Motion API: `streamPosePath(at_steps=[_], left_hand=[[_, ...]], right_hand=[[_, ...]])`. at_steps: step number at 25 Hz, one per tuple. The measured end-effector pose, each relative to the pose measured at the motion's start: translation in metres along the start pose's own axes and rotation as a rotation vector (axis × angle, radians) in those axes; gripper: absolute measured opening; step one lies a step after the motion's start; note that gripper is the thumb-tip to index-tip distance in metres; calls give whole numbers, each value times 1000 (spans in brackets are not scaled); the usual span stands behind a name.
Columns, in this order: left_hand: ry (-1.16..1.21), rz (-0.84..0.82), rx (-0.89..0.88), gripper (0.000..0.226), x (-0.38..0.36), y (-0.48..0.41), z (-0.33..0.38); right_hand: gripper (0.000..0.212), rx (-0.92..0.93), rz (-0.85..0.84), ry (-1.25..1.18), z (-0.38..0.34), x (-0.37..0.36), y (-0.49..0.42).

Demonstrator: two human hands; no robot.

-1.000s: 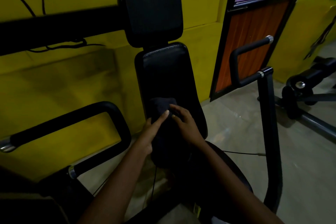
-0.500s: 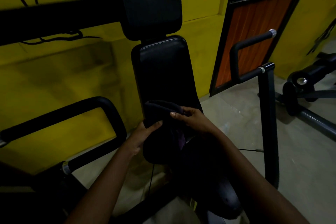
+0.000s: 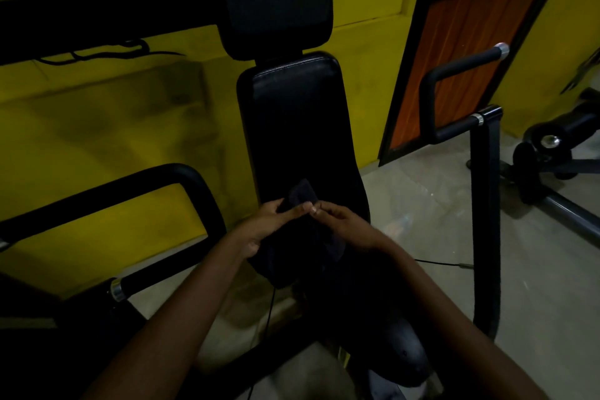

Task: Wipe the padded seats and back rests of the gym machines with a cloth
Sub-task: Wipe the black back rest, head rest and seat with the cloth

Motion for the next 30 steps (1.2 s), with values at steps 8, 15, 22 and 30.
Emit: streamPosePath(at_steps=[8, 15, 22, 30], left_hand=[[-419, -211, -7, 30, 33, 8, -3], [97, -149, 120, 25, 26, 12, -3], [-58, -145, -37, 23, 19, 2, 13], [-195, 511, -323, 34, 38, -60, 47]], right_hand=[[21, -109, 88, 160, 9, 56, -22], [48, 60, 441, 221, 24, 23, -28], [41, 55, 181, 259, 38, -3, -3], [33, -128, 598, -310, 45, 35, -34]])
Point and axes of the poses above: each hand's wrist, its own y-axis away from the middle knuckle, its own x-axis out of the back of the hand, z = x × y, the point moved 5 cm from there along -y, towards the middle knuckle, and after that the axes turned 13 degrees about z, right-handed, at the moved point
